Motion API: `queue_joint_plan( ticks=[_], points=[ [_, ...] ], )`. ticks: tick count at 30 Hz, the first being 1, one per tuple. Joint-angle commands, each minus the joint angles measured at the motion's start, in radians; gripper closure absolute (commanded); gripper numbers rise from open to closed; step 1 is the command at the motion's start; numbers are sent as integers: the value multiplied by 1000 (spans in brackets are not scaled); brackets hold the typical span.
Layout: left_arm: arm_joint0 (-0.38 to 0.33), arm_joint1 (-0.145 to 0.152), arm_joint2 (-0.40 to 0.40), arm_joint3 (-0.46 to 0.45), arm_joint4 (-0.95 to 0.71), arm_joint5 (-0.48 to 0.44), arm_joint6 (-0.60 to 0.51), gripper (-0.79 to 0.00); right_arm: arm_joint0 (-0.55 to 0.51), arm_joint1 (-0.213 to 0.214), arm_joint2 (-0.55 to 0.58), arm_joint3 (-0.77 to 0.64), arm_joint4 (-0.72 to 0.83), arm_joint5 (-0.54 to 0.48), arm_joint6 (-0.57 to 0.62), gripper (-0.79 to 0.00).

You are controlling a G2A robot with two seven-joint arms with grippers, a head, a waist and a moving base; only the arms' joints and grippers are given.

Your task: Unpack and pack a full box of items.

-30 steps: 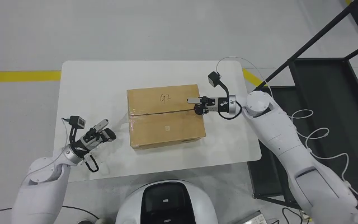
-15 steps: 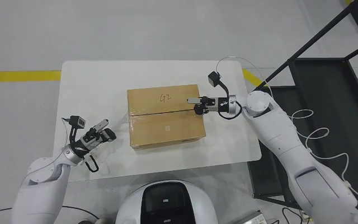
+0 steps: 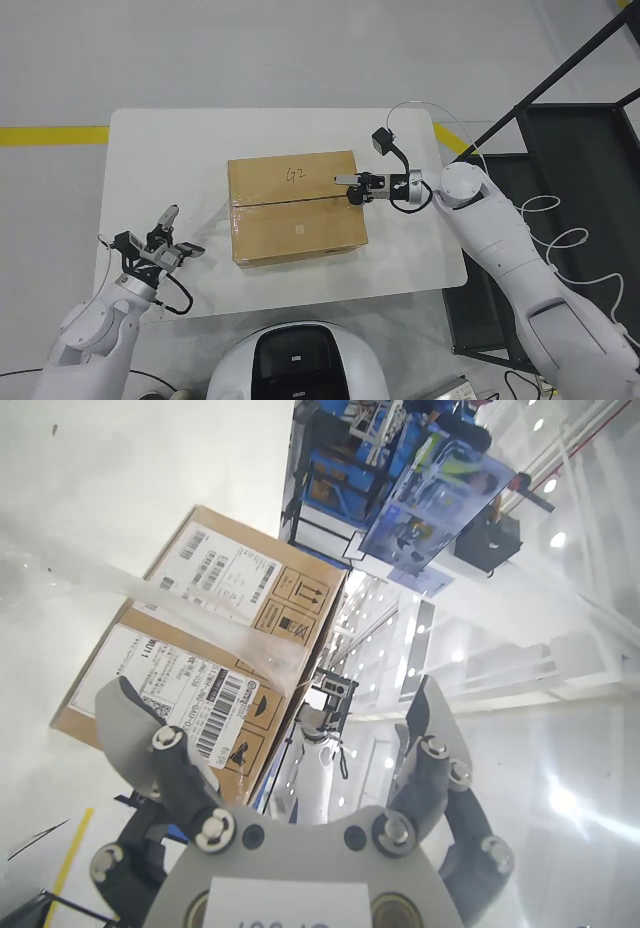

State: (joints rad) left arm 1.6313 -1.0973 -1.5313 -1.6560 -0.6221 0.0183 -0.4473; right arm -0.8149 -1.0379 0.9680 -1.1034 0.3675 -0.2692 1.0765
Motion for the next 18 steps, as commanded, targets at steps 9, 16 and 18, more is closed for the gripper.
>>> queue_joint_plan(
  ticks=[9, 16, 18],
  points=[
    [-16, -5, 14, 12, -32, -18, -5, -785, 0, 0, 0, 0, 0, 0, 0, -785],
    [-28, -10, 33, 33, -23, -14, 28, -785, 0, 0, 0, 0, 0, 0, 0, -785],
    [-48, -14, 54, 57, -20, -12, 39, -785, 0, 0, 0, 0, 0, 0, 0, -785]
  ],
)
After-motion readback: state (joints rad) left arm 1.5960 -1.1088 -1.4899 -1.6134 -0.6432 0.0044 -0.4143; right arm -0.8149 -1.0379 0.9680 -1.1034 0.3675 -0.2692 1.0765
